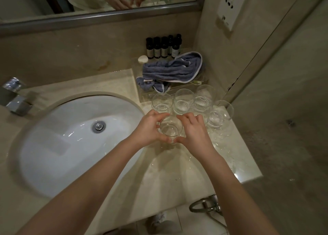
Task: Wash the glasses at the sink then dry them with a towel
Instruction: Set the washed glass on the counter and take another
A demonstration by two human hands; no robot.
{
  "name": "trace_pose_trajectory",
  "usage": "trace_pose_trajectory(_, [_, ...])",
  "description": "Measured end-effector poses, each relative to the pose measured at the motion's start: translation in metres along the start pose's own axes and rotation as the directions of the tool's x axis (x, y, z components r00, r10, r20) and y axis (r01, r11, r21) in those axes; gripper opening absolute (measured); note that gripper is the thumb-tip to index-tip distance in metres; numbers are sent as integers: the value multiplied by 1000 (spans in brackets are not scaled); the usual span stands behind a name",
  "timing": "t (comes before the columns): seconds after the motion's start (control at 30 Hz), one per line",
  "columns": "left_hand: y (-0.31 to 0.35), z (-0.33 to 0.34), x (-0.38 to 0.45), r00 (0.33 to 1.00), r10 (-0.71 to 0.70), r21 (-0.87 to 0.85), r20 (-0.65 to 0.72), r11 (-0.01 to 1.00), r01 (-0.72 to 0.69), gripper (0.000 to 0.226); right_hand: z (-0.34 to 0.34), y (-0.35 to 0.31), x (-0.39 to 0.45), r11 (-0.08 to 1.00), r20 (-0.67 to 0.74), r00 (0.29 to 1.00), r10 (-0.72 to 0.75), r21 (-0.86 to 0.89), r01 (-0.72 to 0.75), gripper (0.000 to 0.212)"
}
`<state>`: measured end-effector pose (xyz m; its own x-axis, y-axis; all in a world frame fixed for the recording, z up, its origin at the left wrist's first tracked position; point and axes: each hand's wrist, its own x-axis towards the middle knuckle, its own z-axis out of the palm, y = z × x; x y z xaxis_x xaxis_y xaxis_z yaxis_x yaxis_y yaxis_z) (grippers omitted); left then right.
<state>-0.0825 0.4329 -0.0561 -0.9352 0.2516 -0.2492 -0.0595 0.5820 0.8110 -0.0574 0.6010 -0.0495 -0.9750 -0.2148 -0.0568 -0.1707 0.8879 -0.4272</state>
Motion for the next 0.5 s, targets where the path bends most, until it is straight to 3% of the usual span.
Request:
trace_pose_trajectory(0.23, [3, 5, -2, 994, -22, -75, -106, 997, 14, 88, -5, 0, 3, 1000, 18, 1000, -3, -17, 4, 78])
trace_pose_trajectory(0.5, [1, 8, -2, 989, -2, -36, -147, 999, -4, 89, -4, -2, 5, 999, 28, 1000, 10, -48, -9, 77])
